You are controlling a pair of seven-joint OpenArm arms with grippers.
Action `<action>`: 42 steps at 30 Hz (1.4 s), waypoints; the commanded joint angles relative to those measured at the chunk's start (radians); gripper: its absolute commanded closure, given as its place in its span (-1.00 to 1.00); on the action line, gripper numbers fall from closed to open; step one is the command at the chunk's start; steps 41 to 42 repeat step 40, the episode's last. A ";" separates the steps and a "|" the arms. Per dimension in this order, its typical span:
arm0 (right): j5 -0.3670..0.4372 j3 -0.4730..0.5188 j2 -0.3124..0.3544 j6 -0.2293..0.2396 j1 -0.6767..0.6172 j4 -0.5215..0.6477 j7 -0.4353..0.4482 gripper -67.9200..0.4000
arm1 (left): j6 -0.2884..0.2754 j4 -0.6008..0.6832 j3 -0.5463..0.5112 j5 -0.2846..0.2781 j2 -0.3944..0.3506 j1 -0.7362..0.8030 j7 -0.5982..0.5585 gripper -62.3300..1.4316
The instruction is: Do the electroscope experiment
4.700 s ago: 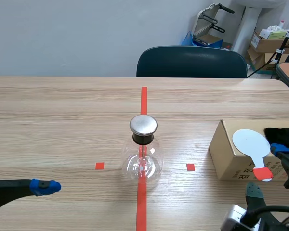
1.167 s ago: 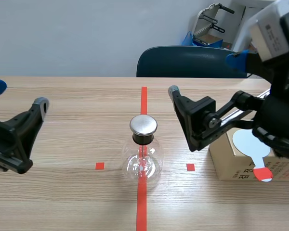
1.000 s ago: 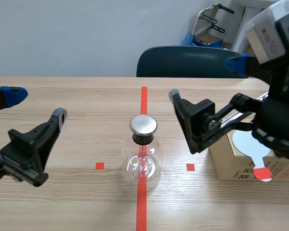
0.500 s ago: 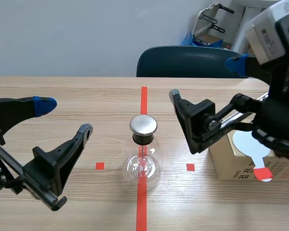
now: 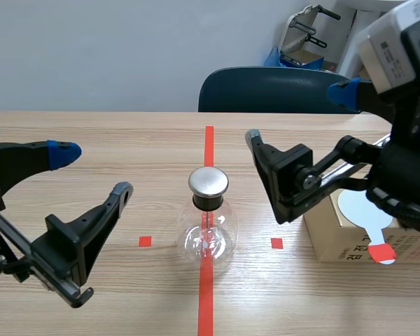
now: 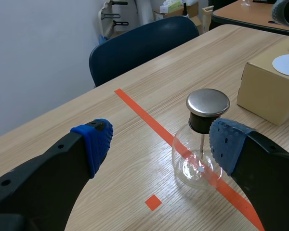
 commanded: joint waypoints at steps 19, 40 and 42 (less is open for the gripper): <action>-0.008 0.014 0.000 -0.005 0.001 0.002 0.019 -1.00 | 0.005 0.006 -0.006 -0.006 0.006 0.003 0.008 -0.45; -0.008 0.014 0.000 -0.005 0.001 0.002 0.018 -1.00 | 0.005 0.006 -0.006 -0.006 0.006 0.003 0.139 -0.45; -0.008 0.014 0.000 -0.005 0.001 0.002 0.018 -1.00 | 0.005 0.006 -0.006 -0.006 0.006 0.003 0.139 -0.45</action>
